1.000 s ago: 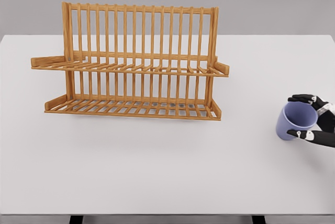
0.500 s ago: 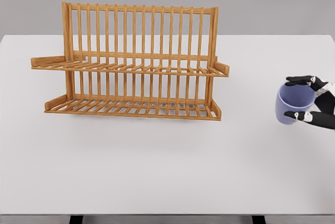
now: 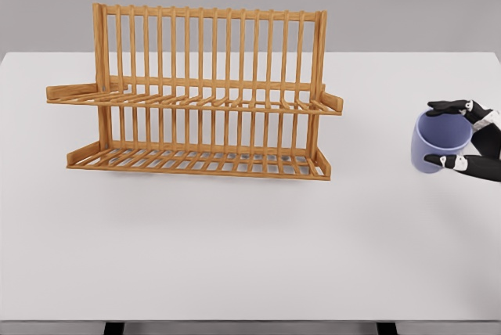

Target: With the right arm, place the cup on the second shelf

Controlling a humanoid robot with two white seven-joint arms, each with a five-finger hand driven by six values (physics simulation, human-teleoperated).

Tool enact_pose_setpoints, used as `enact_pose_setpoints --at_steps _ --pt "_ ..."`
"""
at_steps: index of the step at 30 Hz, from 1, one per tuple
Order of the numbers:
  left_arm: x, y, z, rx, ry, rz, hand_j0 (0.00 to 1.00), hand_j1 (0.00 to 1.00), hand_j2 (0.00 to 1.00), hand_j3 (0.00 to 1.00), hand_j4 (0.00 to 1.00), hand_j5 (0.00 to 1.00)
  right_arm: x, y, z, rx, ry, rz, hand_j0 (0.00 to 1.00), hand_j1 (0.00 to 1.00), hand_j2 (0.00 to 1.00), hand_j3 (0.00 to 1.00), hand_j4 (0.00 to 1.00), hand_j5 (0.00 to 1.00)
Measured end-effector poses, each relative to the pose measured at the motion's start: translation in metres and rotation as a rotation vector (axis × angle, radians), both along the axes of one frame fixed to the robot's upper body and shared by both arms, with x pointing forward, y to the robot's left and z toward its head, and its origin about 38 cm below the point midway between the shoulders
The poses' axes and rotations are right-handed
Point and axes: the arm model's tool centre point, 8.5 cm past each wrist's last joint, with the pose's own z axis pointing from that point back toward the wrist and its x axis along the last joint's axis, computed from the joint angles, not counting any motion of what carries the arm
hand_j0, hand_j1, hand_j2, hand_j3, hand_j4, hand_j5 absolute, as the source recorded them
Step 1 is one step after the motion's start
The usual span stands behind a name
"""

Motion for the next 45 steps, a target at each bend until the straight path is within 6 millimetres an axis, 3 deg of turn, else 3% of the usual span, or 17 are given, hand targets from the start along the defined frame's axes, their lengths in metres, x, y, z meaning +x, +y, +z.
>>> enact_pose_setpoints --at_steps 12,25,28,37,45 --pt "0.0 0.0 0.0 0.0 0.0 0.0 1.0 1.0 1.0 1.0 1.0 1.0 0.009 0.003 0.013 0.001 -0.04 0.009 0.61 0.61 0.61 0.61 0.61 0.61" --pt "0.0 0.0 0.0 0.0 0.0 0.0 1.0 1.0 1.0 1.0 1.0 1.0 0.027 0.017 0.046 0.009 -0.129 0.037 0.61 0.61 0.61 0.61 0.61 0.61" --pt "0.0 0.0 0.0 0.0 0.0 0.0 1.0 1.0 1.0 1.0 1.0 1.0 0.038 0.028 0.053 0.003 -0.145 0.051 0.61 0.61 0.61 0.61 0.61 0.61" --pt "0.0 0.0 0.0 0.0 0.0 0.0 1.0 1.0 1.0 1.0 1.0 1.0 0.044 0.046 0.052 -0.009 -0.141 0.086 0.61 0.61 0.61 0.61 0.61 0.61" --pt "0.0 0.0 0.0 0.0 0.0 0.0 1.0 1.0 1.0 1.0 1.0 1.0 0.053 0.063 0.069 -0.028 -0.192 0.126 0.61 0.61 0.61 0.61 0.61 0.61"
